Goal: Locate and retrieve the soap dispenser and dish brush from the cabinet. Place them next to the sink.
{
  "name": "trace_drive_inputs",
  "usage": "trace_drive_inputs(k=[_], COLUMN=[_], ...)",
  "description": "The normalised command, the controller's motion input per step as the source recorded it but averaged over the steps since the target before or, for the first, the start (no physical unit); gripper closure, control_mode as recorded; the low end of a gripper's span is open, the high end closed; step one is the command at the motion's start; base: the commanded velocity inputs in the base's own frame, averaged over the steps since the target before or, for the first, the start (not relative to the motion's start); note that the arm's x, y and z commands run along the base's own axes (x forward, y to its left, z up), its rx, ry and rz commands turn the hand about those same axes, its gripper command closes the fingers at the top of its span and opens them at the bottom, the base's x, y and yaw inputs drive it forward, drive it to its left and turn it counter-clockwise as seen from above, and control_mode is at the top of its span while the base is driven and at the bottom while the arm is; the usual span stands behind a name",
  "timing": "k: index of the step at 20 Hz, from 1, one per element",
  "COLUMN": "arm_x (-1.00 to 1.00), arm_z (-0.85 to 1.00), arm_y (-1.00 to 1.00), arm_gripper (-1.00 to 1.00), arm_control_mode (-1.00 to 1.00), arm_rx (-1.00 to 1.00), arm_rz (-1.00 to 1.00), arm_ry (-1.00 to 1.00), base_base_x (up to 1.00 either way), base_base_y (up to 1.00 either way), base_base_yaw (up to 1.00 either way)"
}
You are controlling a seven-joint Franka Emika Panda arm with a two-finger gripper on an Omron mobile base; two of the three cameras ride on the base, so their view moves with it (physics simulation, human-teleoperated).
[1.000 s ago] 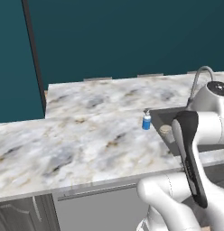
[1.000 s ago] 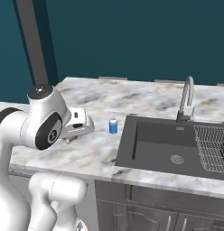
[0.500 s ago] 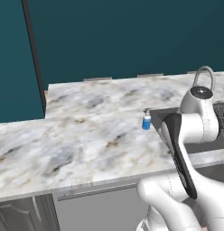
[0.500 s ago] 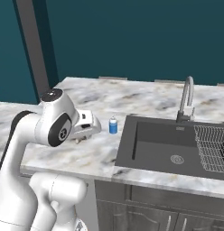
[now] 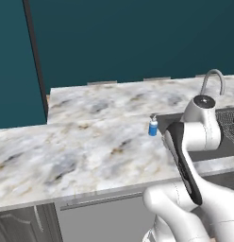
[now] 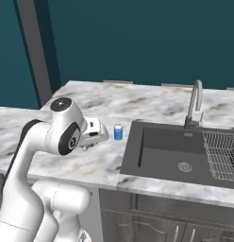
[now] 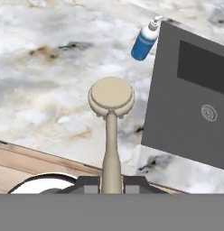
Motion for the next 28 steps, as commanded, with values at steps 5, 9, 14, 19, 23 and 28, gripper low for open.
trace_drive_inputs(k=[5, 9, 14, 19, 23, 28], arm_x=[0.13, 0.15, 0.18, 0.17, 0.24, 0.22], arm_z=[-0.29, -0.33, -0.33, -0.20, -0.23, -0.32], arm_y=[-0.10, -0.11, -0.03, 0.00, -0.01, -0.03], arm_gripper=[1.00, 1.00, 1.00, 1.00, 1.00, 1.00], arm_control_mode=[-1.00, -1.00, -1.00, -1.00, -1.00, -1.00], arm_rx=[0.00, 0.00, 0.00, 0.00, 0.01, 0.04], arm_rz=[-0.01, -0.01, 0.00, 0.00, 0.00, 0.00], arm_ry=[0.00, 0.00, 0.00, 0.00, 0.00, 0.00], base_base_x=[0.00, 0.00, 0.00, 0.00, 0.00, 0.00], base_base_y=[0.00, 0.00, 0.00, 0.00, 0.00, 0.00], base_base_yaw=[0.00, 0.00, 0.00, 0.00, 0.00, 0.00])
